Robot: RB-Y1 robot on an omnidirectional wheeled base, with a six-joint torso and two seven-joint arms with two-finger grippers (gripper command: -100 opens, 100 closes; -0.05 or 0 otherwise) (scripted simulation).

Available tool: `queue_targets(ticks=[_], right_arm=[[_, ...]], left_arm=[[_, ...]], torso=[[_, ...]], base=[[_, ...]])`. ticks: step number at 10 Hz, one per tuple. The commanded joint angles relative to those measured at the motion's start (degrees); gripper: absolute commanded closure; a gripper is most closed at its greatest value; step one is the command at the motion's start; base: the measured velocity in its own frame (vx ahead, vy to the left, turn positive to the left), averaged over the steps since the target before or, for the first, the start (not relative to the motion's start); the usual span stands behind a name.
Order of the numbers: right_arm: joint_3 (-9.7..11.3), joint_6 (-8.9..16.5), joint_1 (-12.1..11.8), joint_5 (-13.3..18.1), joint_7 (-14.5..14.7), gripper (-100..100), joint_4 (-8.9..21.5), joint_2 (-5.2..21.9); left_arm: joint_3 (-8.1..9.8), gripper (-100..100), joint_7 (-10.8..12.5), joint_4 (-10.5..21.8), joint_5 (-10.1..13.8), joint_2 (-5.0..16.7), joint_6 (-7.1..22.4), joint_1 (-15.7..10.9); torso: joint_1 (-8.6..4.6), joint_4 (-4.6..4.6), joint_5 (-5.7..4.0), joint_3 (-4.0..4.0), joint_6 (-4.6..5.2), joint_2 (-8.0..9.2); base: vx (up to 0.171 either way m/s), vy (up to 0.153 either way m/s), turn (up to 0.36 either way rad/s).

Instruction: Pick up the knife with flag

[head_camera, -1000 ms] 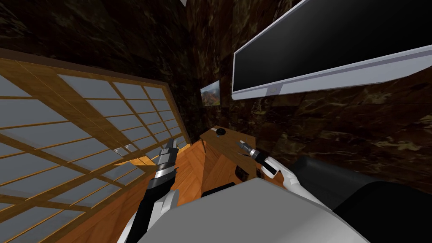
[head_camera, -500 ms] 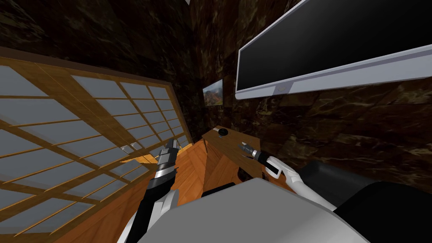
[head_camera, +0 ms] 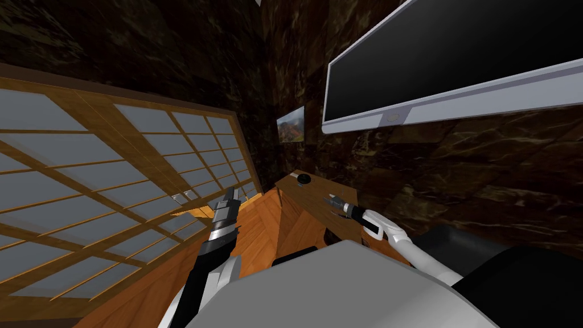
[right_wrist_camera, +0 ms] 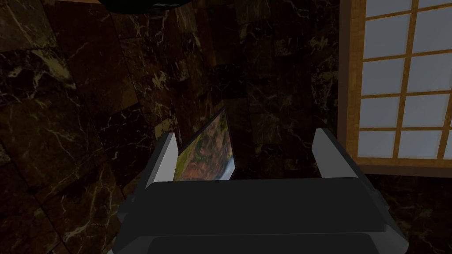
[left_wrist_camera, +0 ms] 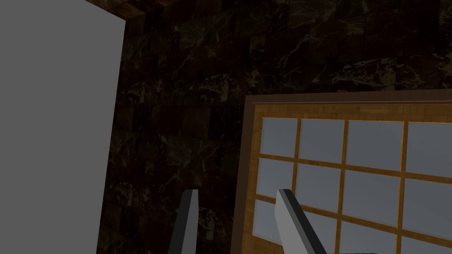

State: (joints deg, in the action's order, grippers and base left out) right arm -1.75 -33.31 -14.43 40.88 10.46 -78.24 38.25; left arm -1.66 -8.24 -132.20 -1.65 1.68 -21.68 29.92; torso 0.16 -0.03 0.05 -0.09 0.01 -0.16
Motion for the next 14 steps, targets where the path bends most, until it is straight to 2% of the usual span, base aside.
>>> queue_targets(ticks=[1,2,3,4,5,6,7,8,9,10,11,12,13,14], right_arm=[[0.20,-0.71,0.36,1.47,0.80,-100,2.86,0.24],[0.20,-0.71,0.36,1.47,0.80,-100,3.31,0.24],[0.78,-1.52,1.09,4.11,1.33,-100,5.44,1.79],[0.78,-1.52,1.09,4.11,1.33,-100,6.82,1.79],[1.46,-2.32,1.79,6.53,1.89,-100,9.17,3.23],[1.46,-2.32,1.79,6.72,1.89,-100,10.54,3.23],[2.23,-3.11,2.45,9.18,2.48,-100,12.78,4.57],[2.23,-3.11,2.45,9.31,2.48,-100,14.12,4.57],[3.09,-3.88,3.09,11.76,3.10,-100,16.02,5.83],[3.09,-3.88,3.09,11.85,3.10,-100,17.63,5.83],[3.09,-3.88,3.09,11.85,3.10,-100,17.63,5.83],[4.01,-4.64,3.69,14.33,3.75,-100,19.98,7.00],[4.01,-4.64,3.69,14.33,3.75,-100,21.08,7.00],[4.98,-5.37,4.27,16.74,4.40,-100,23.32,8.09]], left_arm=[[0.00,0,0.00,0.00,0.00,0.00,0.00,0.00],[0.00,0,0.00,0.00,0.00,0.00,0.00,0.00],[0.00,0,0.00,0.00,0.00,0.00,0.00,0.00],[0.00,0,0.00,0.00,0.00,0.00,0.00,0.00],[0.00,0,0.00,0.00,0.00,0.00,0.00,0.00],[0.00,0,0.00,0.00,0.00,0.00,0.00,0.00],[0.00,0,0.00,0.00,0.00,0.00,0.00,0.00],[0.00,0,0.00,0.00,0.00,0.00,0.00,0.00],[0.00,0,0.00,0.00,0.00,0.00,0.00,0.00],[0.00,0,0.00,0.00,0.00,0.00,0.00,0.00],[0.00,0,0.00,0.00,0.00,0.00,0.00,0.00],[0.01,0,0.00,0.00,0.00,0.00,0.00,0.00],[0.00,0,0.00,0.00,0.00,0.00,0.00,0.00],[0.00,0,0.00,0.00,0.00,0.00,0.00,0.00]], torso=[[0.00,0.00,0.00,0.00,0.00,0.00],[0.00,-0.01,-0.01,-0.01,0.02,-0.01],[-0.06,0.00,-0.01,0.03,0.03,0.06],[0.00,0.00,-0.01,0.00,0.00,0.00],[-0.03,-0.01,-0.01,-0.01,0.02,0.00],[-0.03,-0.01,-0.01,-0.03,0.00,-0.04],[-0.05,-0.01,-0.01,-0.01,0.03,-0.01],[-0.02,-0.01,-0.01,-0.02,0.02,-0.03],[-0.05,-0.01,-0.02,-0.01,0.03,-0.01],[-0.05,-0.01,-0.01,-0.03,0.00,-0.05],[-0.04,-0.01,-0.01,0.00,0.04,0.02],[-0.07,0.02,-0.02,0.06,0.04,0.12],[-0.07,0.01,-0.02,0.04,0.02,0.08],[-0.06,0.01,-0.01,0.02,0.03,0.05]], base=[[0.059,0.036,0.059],[0.034,0.017,0.008],[0.057,0.039,0.104],[0.055,0.030,0.067],[0.067,0.028,0.116],[0.056,0.021,0.045],[0.065,0.032,0.076],[0.060,0.020,0.062],[0.070,0.023,0.096],[0.051,0.023,0.057],[0.017,0.011,-0.010],[0.040,0.015,0.080],[0.049,0.019,0.059],[0.070,0.023,0.087]])
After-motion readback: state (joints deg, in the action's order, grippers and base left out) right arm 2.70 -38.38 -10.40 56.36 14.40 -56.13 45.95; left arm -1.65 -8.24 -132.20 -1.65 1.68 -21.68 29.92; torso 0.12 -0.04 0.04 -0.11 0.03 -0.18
